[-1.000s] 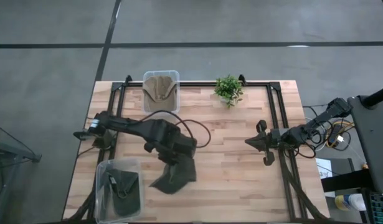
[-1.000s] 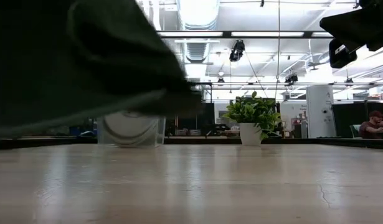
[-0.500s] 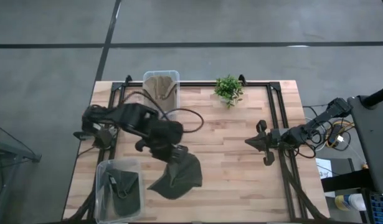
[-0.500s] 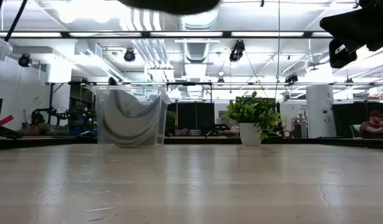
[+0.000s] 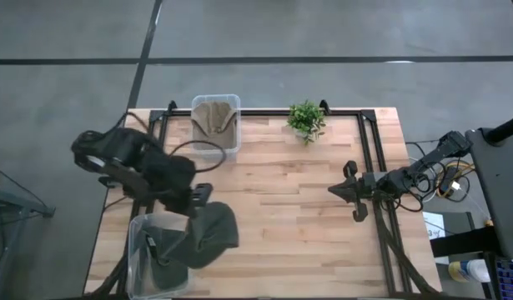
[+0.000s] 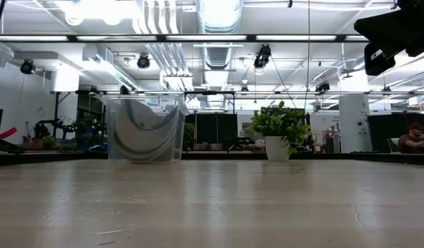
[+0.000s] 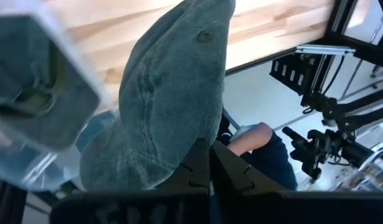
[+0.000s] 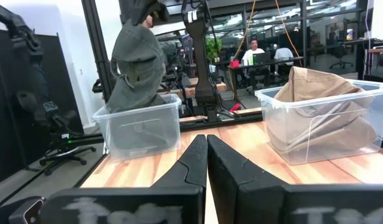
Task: Pick & Place hat
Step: Put the black cap into the bottom transparent bin, then return to Home Position
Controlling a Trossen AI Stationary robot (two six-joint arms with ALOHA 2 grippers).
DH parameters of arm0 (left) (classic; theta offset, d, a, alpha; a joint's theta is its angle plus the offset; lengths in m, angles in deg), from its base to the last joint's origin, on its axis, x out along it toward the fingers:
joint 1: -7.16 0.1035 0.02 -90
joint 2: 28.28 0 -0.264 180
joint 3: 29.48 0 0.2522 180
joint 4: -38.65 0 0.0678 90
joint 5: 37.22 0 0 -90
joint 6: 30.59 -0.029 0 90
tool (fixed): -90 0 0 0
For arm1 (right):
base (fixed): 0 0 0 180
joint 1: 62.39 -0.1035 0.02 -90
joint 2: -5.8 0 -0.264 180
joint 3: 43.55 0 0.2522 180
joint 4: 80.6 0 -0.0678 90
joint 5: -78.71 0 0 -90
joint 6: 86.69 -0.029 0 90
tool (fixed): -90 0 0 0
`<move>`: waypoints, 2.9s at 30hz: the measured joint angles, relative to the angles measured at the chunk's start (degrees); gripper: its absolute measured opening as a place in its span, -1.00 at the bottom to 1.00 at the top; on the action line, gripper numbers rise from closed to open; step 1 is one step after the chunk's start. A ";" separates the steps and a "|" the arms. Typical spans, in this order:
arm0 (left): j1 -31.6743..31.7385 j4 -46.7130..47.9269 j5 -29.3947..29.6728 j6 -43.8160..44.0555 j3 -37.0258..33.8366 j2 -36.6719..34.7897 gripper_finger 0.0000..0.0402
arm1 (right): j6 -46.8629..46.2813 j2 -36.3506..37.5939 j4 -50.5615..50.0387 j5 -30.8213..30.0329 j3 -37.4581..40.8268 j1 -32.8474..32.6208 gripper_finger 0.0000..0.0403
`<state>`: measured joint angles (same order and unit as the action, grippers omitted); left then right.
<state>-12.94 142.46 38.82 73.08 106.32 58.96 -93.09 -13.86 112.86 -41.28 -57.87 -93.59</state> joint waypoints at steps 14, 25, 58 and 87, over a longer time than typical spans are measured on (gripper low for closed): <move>-7.23 -0.09 -1.98 14.44 -23.14 -15.35 -1.00 | 0.00 0.02 -0.02 0.00 0.00 0.00 -0.96; -7.85 -0.06 -15.83 14.15 -42.08 -18.89 -1.00 | 0.00 0.01 0.00 0.00 0.00 0.00 -0.96; -7.74 -0.76 -4.07 3.80 -45.29 -21.55 -0.98 | 0.00 0.02 0.00 0.00 0.00 0.00 -0.96; -5.97 -6.40 31.71 -32.53 -45.47 -26.03 -0.18 | 0.00 0.02 0.00 0.00 0.02 0.00 -0.96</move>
<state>-18.91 136.07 70.53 40.55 60.86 32.93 -93.09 -13.84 112.86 -41.28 -57.85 -93.59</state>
